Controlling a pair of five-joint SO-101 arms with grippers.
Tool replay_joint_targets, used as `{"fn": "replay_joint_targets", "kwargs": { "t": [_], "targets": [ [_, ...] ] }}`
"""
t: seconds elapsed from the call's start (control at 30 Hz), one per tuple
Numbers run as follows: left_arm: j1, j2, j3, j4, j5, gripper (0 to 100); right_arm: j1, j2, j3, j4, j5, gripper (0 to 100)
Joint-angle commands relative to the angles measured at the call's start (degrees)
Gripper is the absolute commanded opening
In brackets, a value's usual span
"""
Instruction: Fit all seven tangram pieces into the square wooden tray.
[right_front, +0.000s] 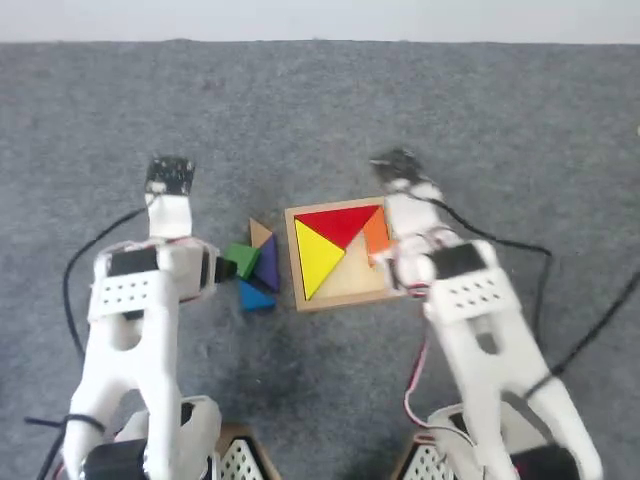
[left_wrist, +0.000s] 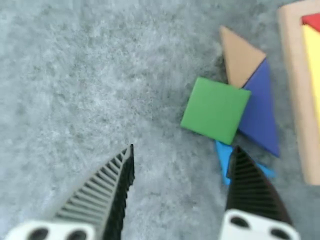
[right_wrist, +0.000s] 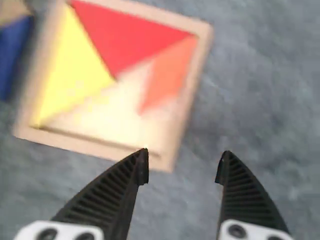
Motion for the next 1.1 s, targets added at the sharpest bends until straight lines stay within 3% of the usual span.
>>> {"fn": "replay_joint_targets", "kwargs": {
  "t": [0.0, 0.17, 0.37, 1.07],
  "targets": [
    [2.64, -1.76, -9.80, 4.48, -0.44, 29, 6.64, -3.65, 5.54, -4.09, 3.52, 23.4],
    [8.44, -1.58, -12.70, 7.74, -0.62, 29, 7.69, -4.09, 14.15, -12.53, 3.78, 23.4],
    [10.99, 10.20, -16.92, 7.56, -0.44, 28, 8.22, -4.18, 15.74, -13.14, 3.52, 23.4],
    [13.89, 42.37, -41.19, 7.82, 3.43, 24, 9.80, -3.56, 16.70, -16.75, 3.52, 23.4]
  ]
}}
